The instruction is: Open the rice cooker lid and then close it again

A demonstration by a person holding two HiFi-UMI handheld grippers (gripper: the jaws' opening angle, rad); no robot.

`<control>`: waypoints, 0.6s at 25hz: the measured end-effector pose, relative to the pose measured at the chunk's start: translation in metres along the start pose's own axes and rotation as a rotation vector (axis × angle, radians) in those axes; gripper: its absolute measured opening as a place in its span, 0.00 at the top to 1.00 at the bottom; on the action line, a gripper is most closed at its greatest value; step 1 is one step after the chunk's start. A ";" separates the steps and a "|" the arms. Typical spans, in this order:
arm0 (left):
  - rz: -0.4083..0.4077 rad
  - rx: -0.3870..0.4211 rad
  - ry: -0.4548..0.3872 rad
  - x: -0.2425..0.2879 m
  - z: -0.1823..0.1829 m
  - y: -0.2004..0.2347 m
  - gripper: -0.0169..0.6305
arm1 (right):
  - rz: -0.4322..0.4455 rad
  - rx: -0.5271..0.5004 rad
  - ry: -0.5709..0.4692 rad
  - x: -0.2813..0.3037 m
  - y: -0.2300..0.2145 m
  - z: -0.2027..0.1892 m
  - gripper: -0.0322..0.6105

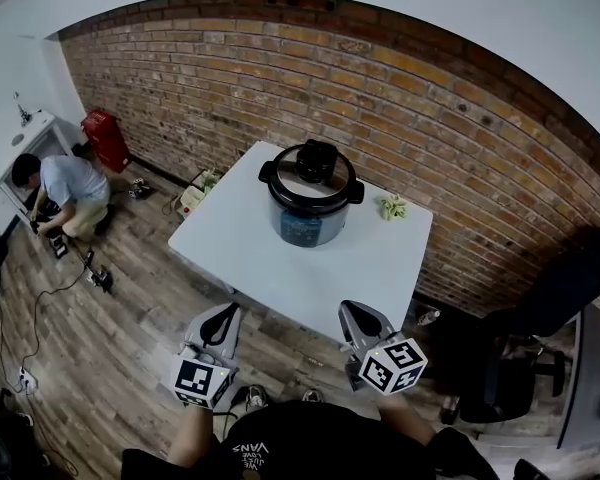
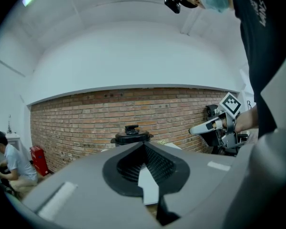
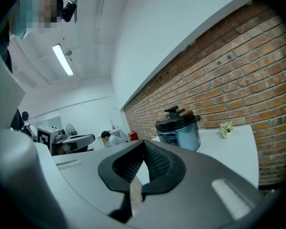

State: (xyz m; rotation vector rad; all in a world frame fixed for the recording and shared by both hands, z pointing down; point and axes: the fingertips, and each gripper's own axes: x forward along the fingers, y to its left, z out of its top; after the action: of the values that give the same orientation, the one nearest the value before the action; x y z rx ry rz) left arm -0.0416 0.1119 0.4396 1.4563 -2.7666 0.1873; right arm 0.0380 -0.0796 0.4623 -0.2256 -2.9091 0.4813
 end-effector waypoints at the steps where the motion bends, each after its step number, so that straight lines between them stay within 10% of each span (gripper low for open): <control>1: 0.004 0.000 0.002 0.000 0.000 -0.001 0.97 | 0.003 0.000 0.003 -0.001 0.000 0.000 0.94; 15: 0.013 0.007 0.004 0.002 -0.004 -0.006 0.97 | -0.011 -0.009 0.019 0.000 -0.005 -0.006 0.94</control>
State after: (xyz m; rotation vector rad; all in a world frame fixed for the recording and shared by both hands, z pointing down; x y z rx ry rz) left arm -0.0378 0.1071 0.4439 1.4383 -2.7754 0.2006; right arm 0.0382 -0.0827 0.4695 -0.2137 -2.8932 0.4618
